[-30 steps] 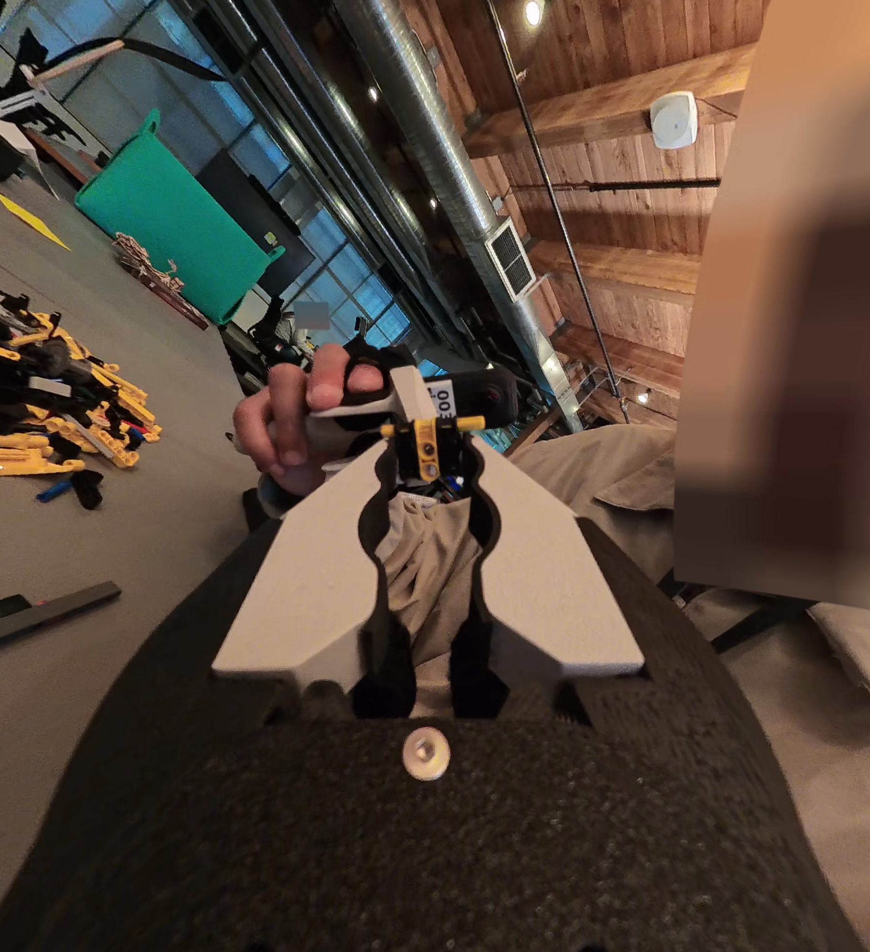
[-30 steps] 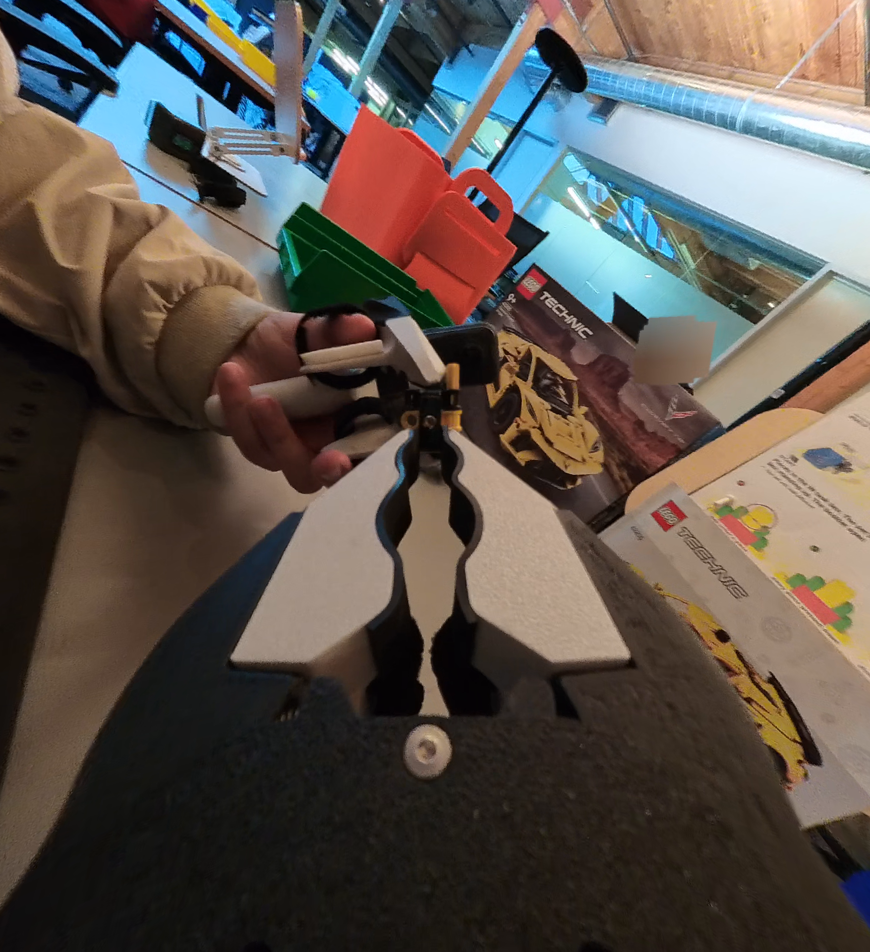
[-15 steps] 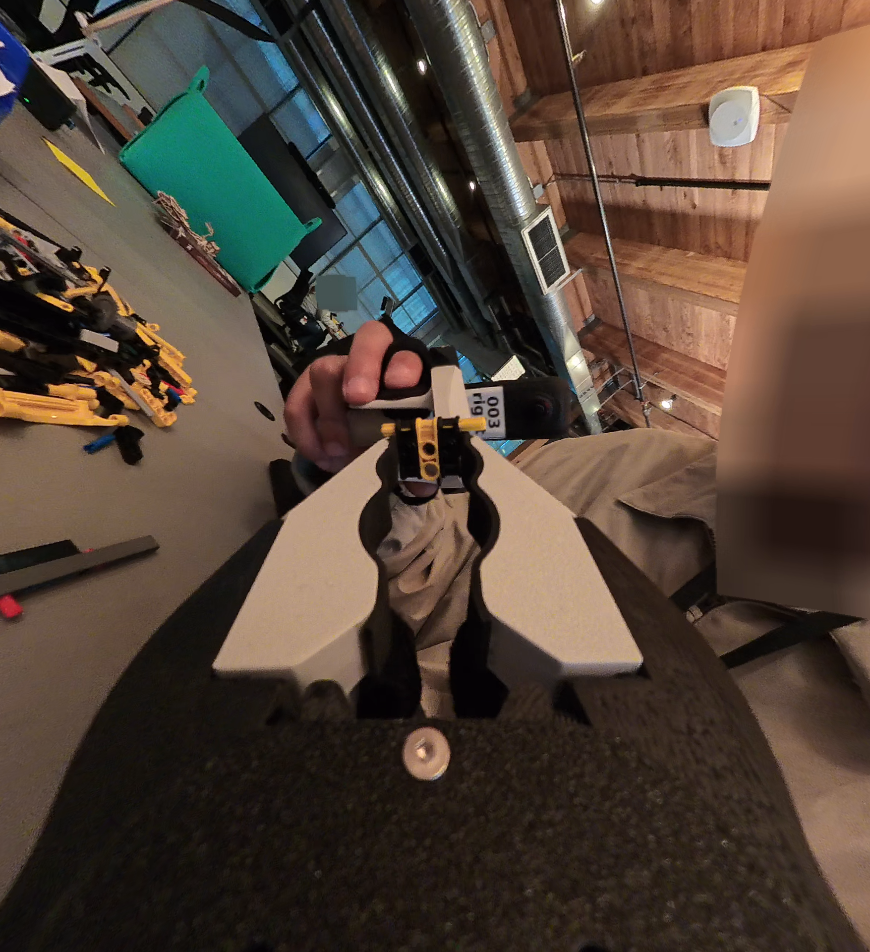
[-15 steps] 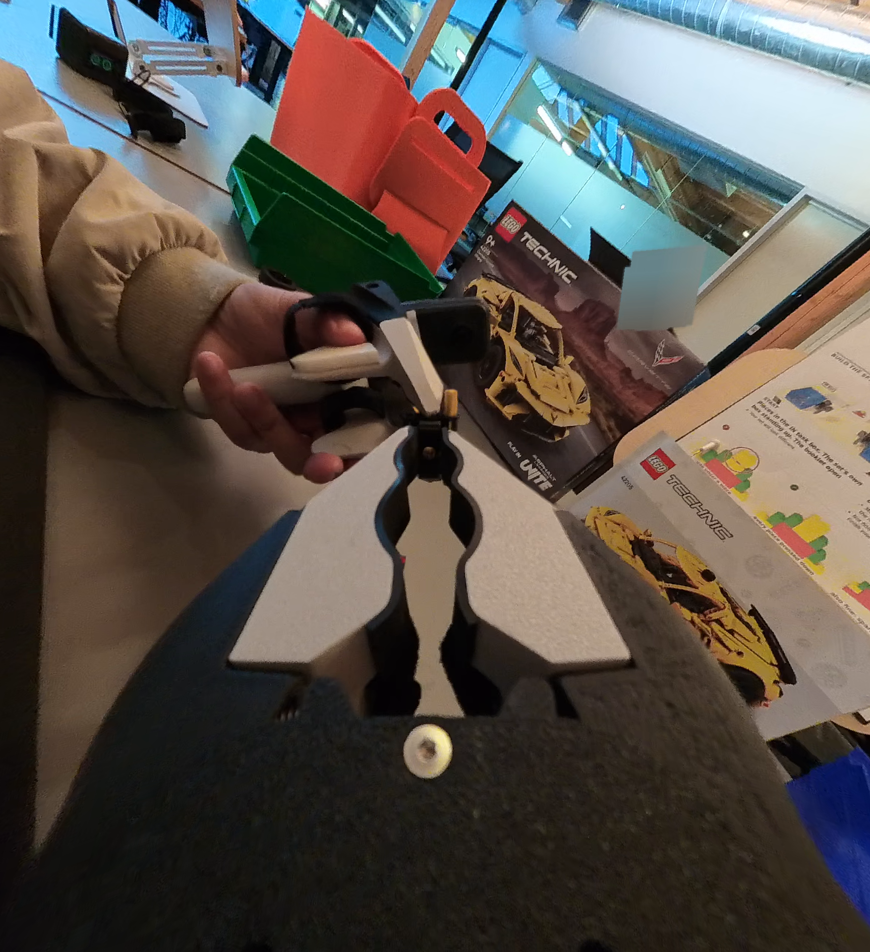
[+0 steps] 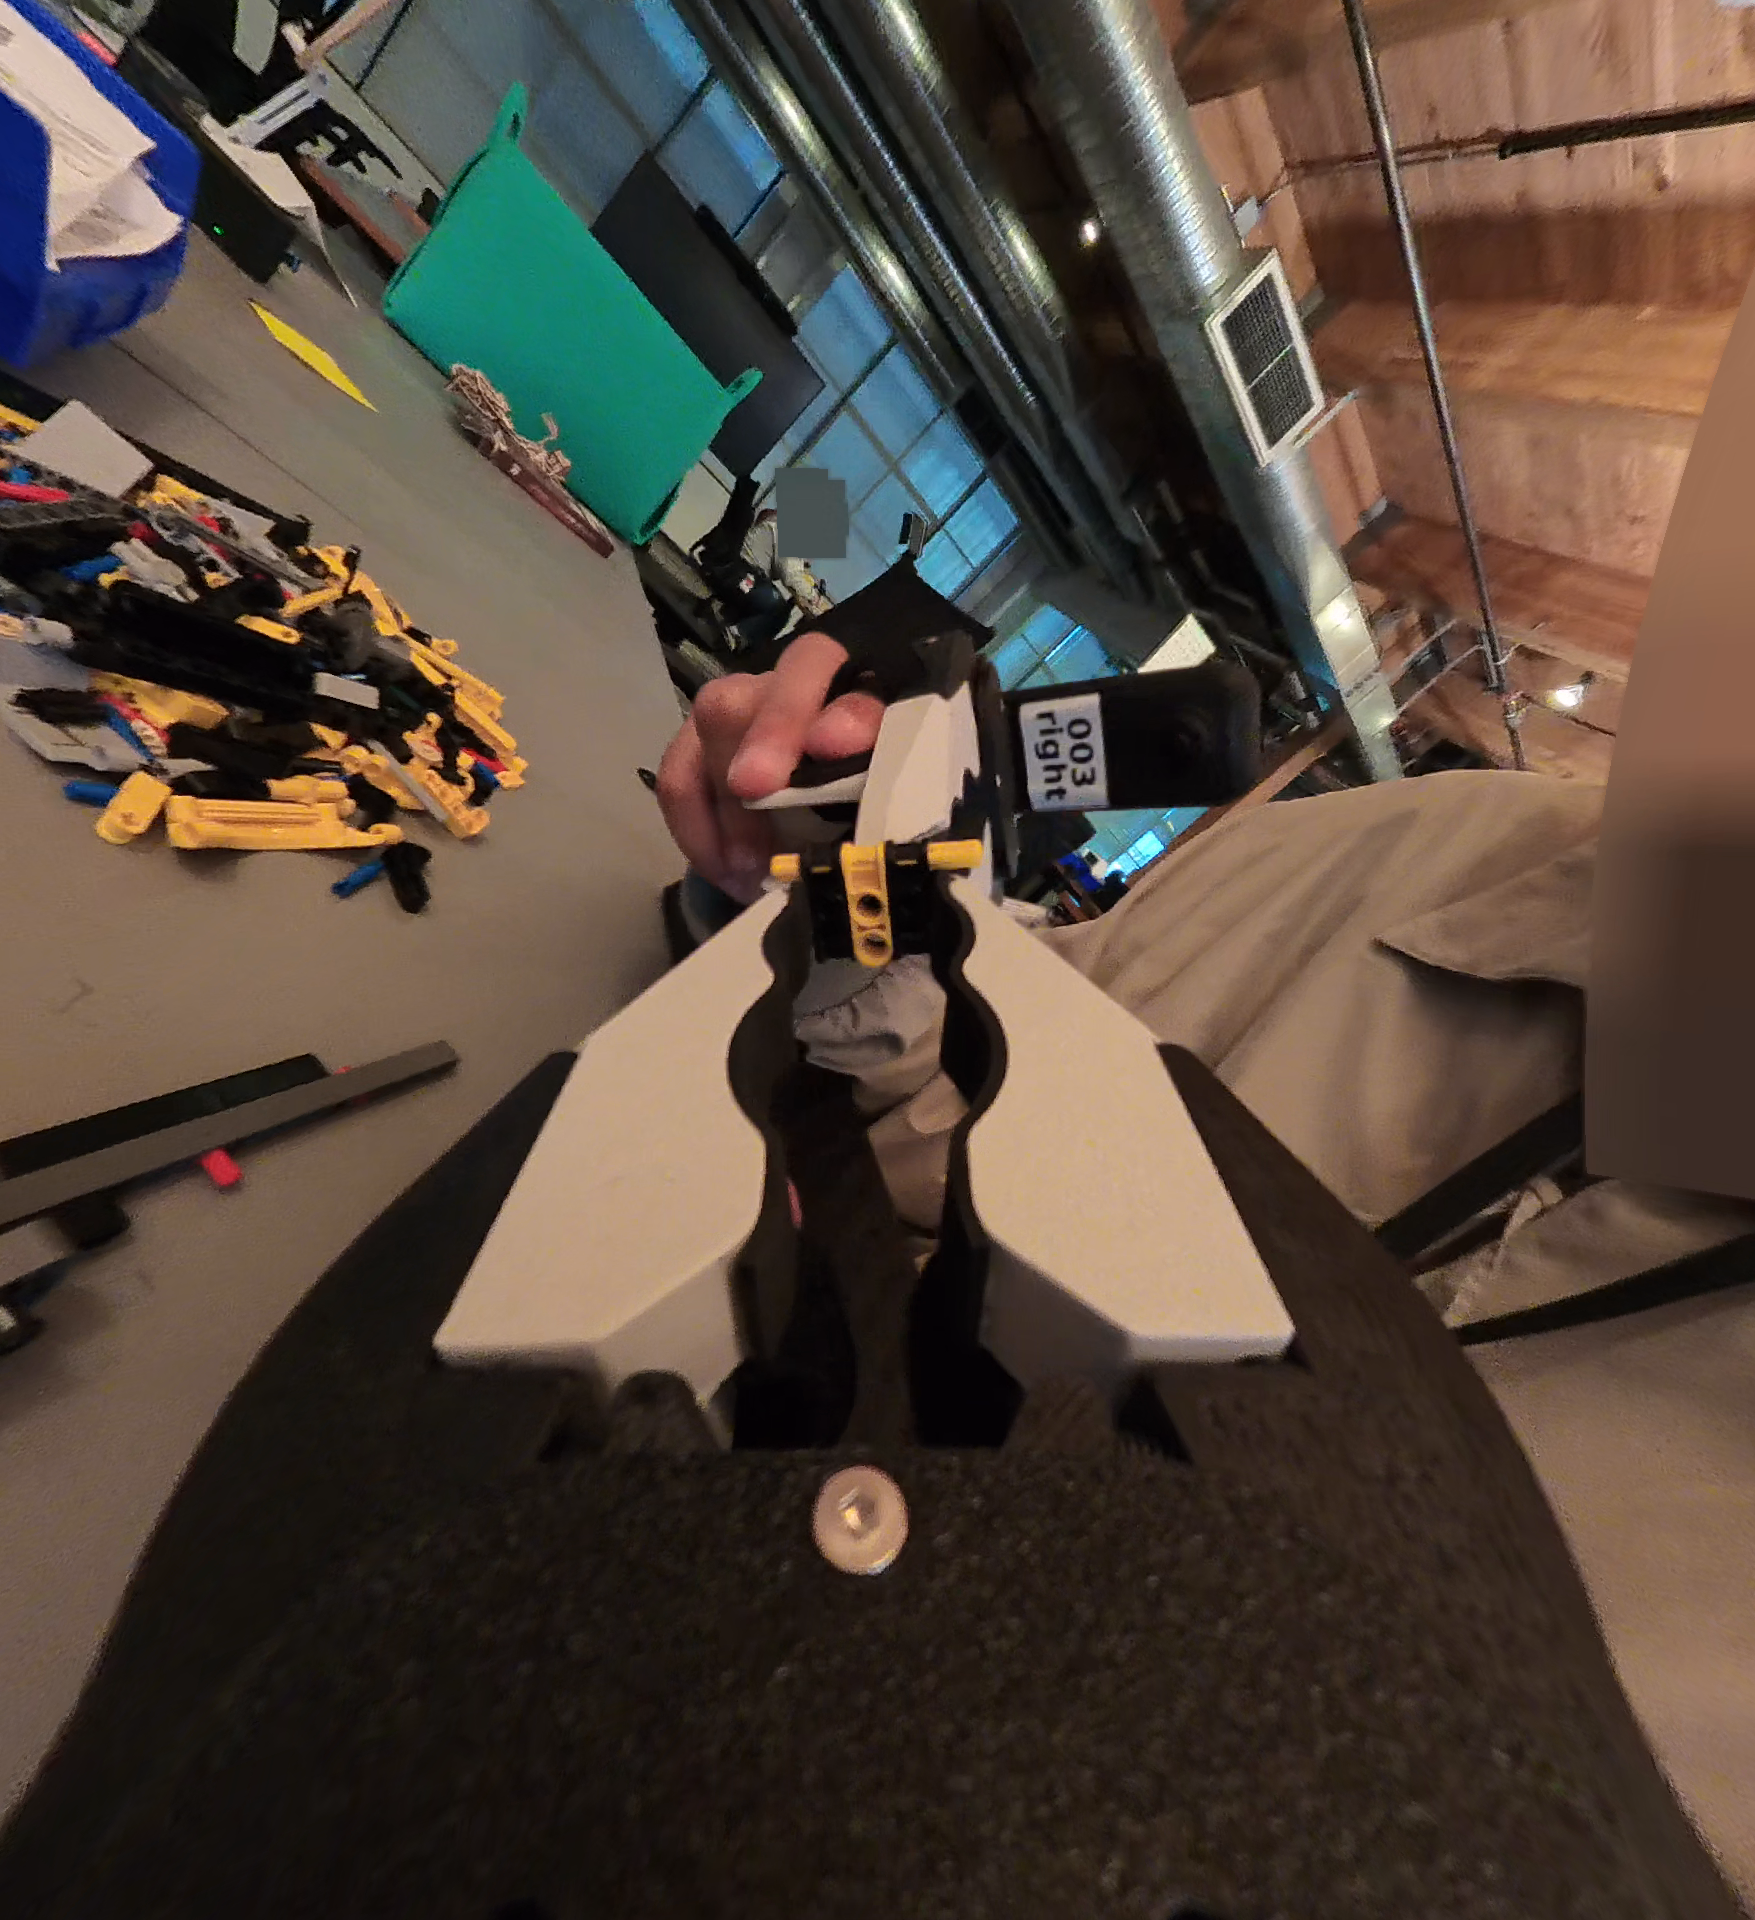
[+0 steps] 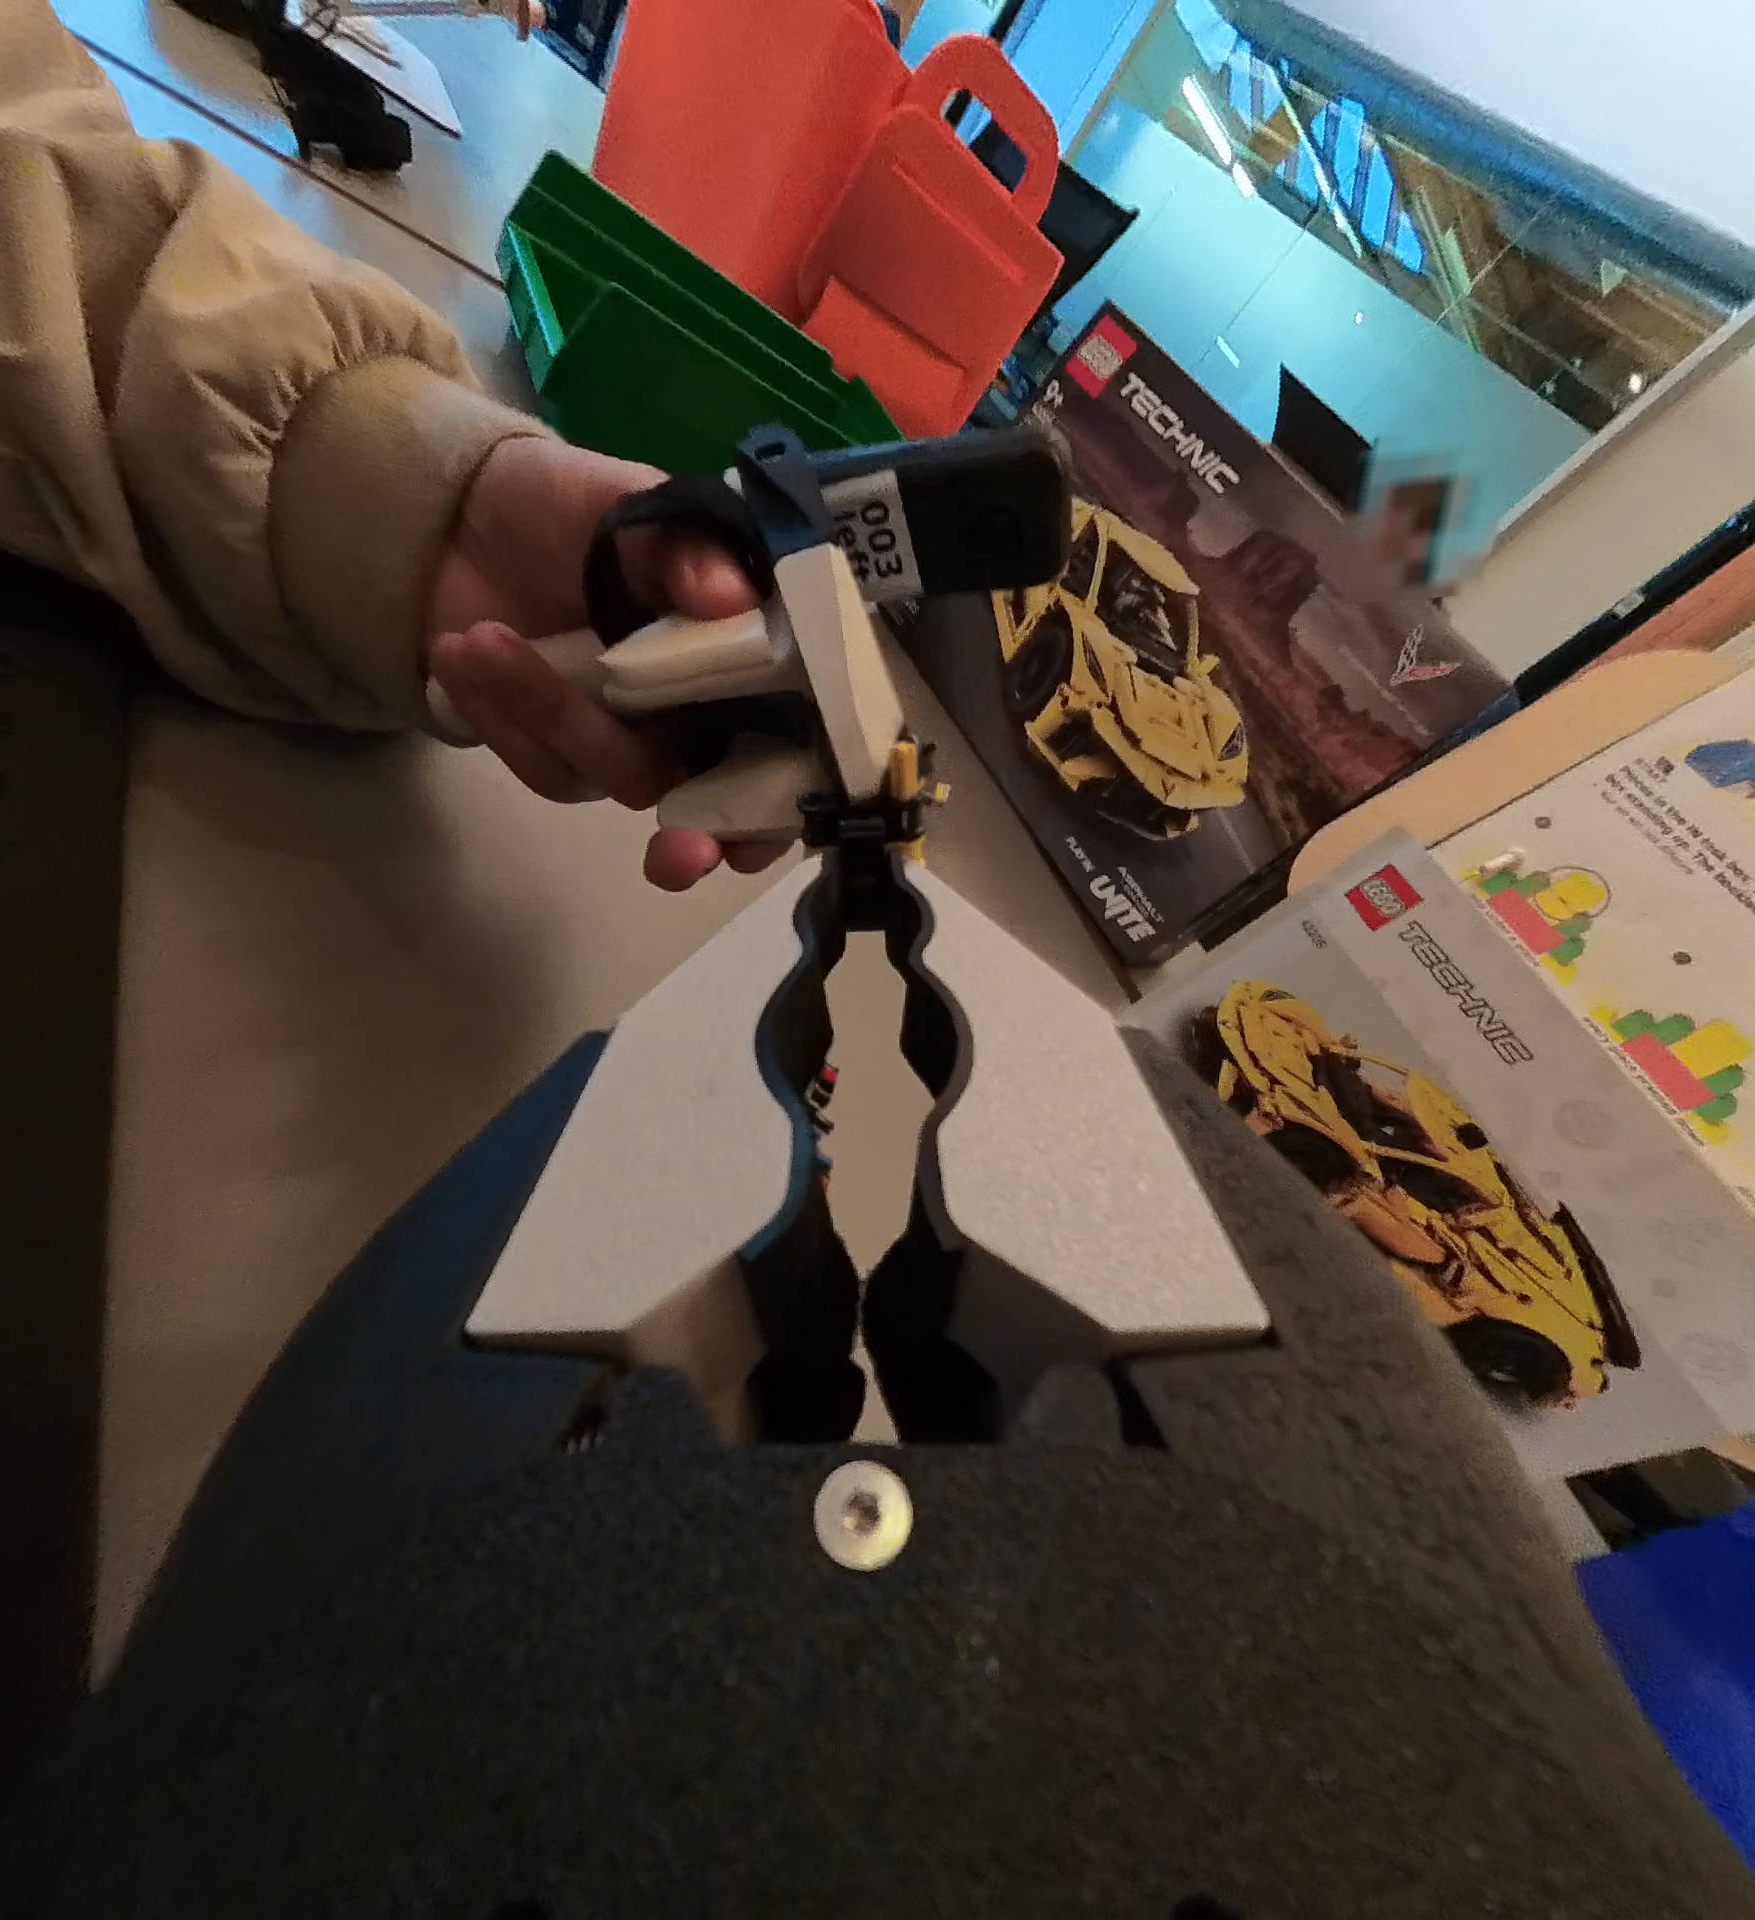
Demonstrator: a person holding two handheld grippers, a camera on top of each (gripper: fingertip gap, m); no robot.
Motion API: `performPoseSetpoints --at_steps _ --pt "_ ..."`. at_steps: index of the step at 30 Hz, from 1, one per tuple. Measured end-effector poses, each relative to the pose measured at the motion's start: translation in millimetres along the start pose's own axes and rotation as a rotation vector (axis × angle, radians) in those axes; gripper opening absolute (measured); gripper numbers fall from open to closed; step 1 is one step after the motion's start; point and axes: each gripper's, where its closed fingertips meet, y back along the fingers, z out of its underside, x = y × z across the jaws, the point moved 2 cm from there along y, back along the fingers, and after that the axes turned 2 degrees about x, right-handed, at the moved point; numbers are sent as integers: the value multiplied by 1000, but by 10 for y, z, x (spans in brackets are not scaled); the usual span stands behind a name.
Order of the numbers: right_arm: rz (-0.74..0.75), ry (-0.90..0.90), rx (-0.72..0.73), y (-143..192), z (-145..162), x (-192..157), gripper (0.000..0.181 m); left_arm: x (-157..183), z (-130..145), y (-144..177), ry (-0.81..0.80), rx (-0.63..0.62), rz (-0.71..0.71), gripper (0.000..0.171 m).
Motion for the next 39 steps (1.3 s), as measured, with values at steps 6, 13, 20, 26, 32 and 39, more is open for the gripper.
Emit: performPoseSetpoints --at_steps 6,13,20,26,32,39 --pt "-89 -70 51 74 -5 -30 7 32 55 -43 54 -25 31 21" --pt "-36 -238 133 560 60 436 6 -61 -327 465 20 166 -40 21" --pt "125 -365 -396 636 1000 775 7 -9 -197 341 -97 127 0 22" --pt "238 -545 -742 1241 1756 947 17 405 -245 274 4 230 335 22" --pt "21 -583 -283 682 871 729 37 503 -96 144 106 165 481 23" --pt "-458 -797 416 167 -469 -1 34 651 146 72 136 6 597 22"
